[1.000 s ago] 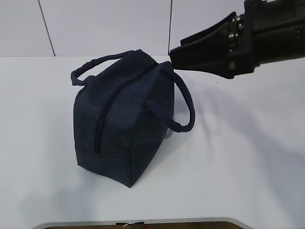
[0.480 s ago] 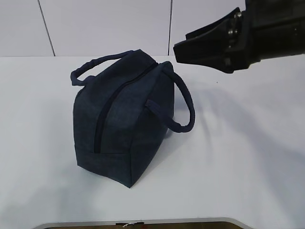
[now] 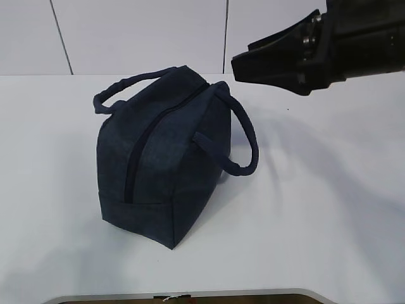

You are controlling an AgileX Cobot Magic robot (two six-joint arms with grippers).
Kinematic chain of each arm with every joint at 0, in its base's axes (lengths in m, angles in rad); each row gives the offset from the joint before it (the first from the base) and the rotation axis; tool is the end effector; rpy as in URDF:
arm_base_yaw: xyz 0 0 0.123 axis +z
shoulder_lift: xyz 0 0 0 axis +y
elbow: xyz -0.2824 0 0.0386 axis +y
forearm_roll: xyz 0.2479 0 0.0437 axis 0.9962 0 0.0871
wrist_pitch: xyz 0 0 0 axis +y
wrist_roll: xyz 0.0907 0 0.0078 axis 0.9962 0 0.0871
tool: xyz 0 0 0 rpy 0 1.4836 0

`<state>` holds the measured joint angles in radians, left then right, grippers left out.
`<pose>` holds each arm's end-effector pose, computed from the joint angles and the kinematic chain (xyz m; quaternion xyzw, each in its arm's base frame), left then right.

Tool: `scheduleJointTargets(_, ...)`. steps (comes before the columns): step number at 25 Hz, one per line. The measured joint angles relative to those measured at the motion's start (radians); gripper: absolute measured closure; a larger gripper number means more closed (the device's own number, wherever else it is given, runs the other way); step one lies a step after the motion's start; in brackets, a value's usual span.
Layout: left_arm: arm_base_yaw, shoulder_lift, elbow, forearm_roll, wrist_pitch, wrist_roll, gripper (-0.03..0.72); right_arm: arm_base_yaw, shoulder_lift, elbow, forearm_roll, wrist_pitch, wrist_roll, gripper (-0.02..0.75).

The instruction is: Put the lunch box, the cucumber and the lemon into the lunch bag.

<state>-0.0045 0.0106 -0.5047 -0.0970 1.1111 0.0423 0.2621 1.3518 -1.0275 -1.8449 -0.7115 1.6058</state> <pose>-0.0062 -0.0079 0.2748 0.0232 0.8662 -0.0390 0.4976 0.2639 0.1299 0.3376 -0.3980 0.7186 0.2693 0.5026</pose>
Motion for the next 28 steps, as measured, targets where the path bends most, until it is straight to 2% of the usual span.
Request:
scheduleJointTargets(14, 0.000, 0.000, 0.000, 0.000, 0.000, -0.002, 0.446, 0.000, 0.000, 0.000, 0.000, 0.019, 0.030, 0.350)
scheduleJointTargets(19, 0.000, 0.000, 0.000, 0.000, 0.000, -0.002, 0.446, 0.000, 0.000, 0.000, 0.000, 0.047, -0.035, 0.350)
scheduleJointTargets(28, 0.000, 0.000, 0.000, 0.000, 0.000, -0.002, 0.446, 0.000, 0.000, 0.025, 0.127, 0.092, -0.209, 0.350)
